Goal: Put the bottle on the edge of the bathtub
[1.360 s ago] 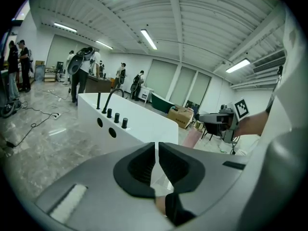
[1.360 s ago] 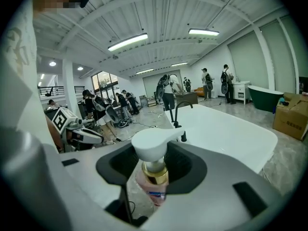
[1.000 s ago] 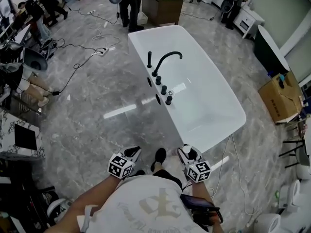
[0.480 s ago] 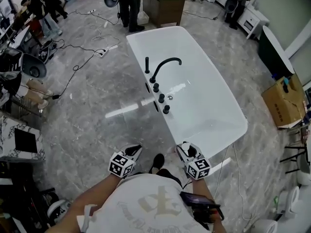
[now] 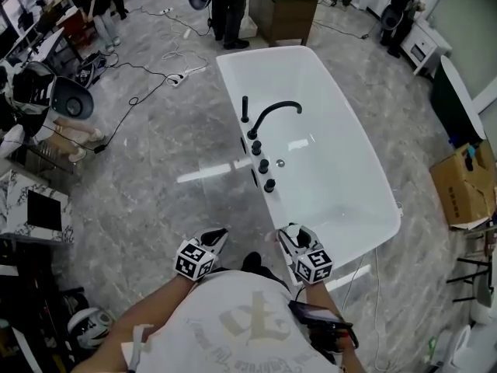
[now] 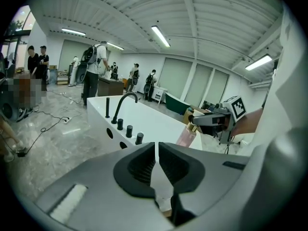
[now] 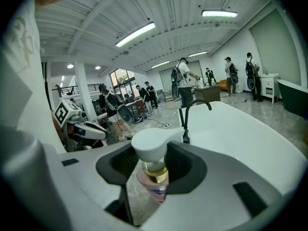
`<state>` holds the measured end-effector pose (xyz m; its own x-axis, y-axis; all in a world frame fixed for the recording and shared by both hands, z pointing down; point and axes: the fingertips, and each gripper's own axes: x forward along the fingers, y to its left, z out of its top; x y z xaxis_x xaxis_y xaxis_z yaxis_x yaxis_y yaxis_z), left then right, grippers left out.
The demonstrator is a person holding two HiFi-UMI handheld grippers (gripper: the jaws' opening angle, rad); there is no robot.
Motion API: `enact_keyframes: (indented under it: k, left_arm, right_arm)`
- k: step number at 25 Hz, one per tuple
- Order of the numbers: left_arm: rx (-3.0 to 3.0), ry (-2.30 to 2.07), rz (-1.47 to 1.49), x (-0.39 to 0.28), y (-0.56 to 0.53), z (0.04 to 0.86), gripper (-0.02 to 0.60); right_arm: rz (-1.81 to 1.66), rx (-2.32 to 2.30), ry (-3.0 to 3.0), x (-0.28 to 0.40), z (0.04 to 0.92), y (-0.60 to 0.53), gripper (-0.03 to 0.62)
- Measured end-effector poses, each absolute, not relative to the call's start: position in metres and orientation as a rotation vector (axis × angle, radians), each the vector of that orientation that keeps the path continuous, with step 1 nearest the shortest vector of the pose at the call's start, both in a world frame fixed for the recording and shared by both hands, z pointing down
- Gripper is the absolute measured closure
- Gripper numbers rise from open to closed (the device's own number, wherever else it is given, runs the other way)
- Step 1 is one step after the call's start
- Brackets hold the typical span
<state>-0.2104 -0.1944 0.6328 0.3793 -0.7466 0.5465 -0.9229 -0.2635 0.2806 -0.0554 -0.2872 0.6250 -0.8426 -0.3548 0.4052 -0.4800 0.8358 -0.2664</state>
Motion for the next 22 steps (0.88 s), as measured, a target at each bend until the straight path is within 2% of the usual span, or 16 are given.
enact_keyframes:
  k: [12,22]
  left_arm:
    - [2.014,-1.514,0.409,-0.196,-0.238,0.631,0.557]
    - [1.992,-1.521,0.432,-0.201,-0.249,0.631,0.557]
  right_arm:
    - [0.515,0.466,-2.668,-0.061,0.639,-0.333,0.439]
    - [0.533,0.507,-2.637,-0.059,0.654,-0.357,0.437]
